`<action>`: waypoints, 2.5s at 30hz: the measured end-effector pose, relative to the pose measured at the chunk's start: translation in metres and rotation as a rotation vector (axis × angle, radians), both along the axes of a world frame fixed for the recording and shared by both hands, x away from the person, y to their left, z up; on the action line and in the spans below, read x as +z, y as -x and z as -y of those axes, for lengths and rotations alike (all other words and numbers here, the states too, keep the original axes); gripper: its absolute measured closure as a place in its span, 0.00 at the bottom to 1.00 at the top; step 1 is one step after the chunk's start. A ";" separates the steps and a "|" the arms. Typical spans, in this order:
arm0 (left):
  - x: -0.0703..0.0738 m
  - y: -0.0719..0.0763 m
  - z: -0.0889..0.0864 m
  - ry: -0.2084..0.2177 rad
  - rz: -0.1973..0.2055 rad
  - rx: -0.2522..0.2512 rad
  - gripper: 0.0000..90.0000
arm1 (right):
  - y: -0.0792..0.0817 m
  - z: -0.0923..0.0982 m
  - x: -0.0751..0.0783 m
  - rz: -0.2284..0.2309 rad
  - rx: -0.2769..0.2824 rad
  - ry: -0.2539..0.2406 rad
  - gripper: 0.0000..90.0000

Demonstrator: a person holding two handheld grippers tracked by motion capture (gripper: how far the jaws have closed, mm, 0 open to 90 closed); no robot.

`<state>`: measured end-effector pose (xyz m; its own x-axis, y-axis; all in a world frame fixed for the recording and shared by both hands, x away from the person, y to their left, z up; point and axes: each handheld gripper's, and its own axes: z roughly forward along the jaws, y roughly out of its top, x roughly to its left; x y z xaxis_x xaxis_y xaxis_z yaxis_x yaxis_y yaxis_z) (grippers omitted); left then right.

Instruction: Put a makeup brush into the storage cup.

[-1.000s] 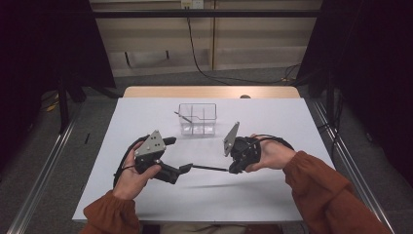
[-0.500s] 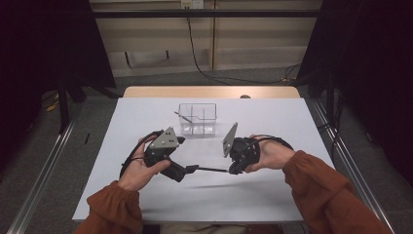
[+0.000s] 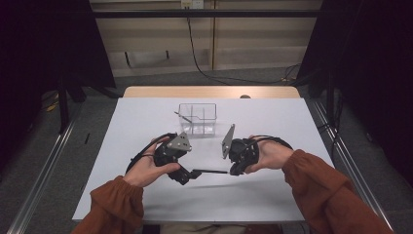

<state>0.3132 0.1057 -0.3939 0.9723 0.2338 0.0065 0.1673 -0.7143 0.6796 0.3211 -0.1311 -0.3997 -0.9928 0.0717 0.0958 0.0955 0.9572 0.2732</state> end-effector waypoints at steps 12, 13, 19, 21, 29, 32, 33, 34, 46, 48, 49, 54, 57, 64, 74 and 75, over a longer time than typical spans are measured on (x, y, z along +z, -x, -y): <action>-0.005 0.001 0.009 -0.121 -0.065 -0.056 0.22 | 0.001 -0.002 -0.001 0.005 0.009 0.006 0.94; -0.005 0.001 0.010 -0.137 -0.085 -0.040 0.22 | 0.002 -0.003 0.000 0.005 0.010 0.000 0.94; -0.005 0.001 0.015 -0.187 -0.095 -0.059 0.37 | 0.003 -0.006 -0.002 0.004 0.016 0.004 0.94; -0.006 0.001 0.016 -0.203 -0.099 -0.063 0.40 | 0.002 -0.007 -0.002 0.006 0.018 0.005 0.94; -0.015 -0.002 0.024 -0.222 -0.128 -0.059 0.47 | 0.002 -0.005 -0.003 0.004 0.016 -0.004 0.94; -0.016 -0.003 0.026 -0.216 -0.128 -0.080 0.44 | 0.003 -0.005 -0.005 -0.001 0.015 0.000 0.94; -0.017 -0.002 0.027 -0.216 -0.128 -0.079 0.45 | 0.003 -0.005 -0.005 0.000 0.018 -0.002 0.94; -0.017 -0.002 0.028 -0.217 -0.135 -0.082 0.47 | 0.003 -0.006 -0.006 -0.003 0.013 -0.002 0.94; -0.020 0.000 0.033 -0.180 -0.138 -0.105 0.86 | 0.002 -0.007 -0.008 0.002 0.023 -0.005 0.94; -0.021 0.000 0.034 -0.178 -0.139 -0.104 0.87 | 0.002 -0.007 -0.008 0.004 0.026 -0.003 0.94; -0.021 0.000 0.034 -0.177 -0.139 -0.106 0.88 | 0.003 -0.007 -0.009 0.007 0.029 -0.001 0.94; -0.023 0.001 0.036 -0.196 -0.154 -0.131 0.90 | 0.004 -0.007 -0.010 0.008 0.038 0.000 0.94; -0.024 0.000 0.036 -0.201 -0.163 -0.145 0.91 | 0.005 -0.007 -0.011 0.016 0.040 0.002 0.94; -0.023 -0.001 0.037 -0.210 -0.179 -0.148 0.93 | 0.003 -0.005 -0.010 0.039 0.044 -0.023 0.92; -0.026 -0.002 0.037 -0.197 -0.191 -0.140 0.94 | 0.002 -0.002 -0.011 0.065 0.028 -0.056 0.83; -0.026 -0.001 0.036 -0.191 -0.192 -0.137 0.94 | 0.001 -0.001 -0.011 0.066 0.025 -0.062 0.81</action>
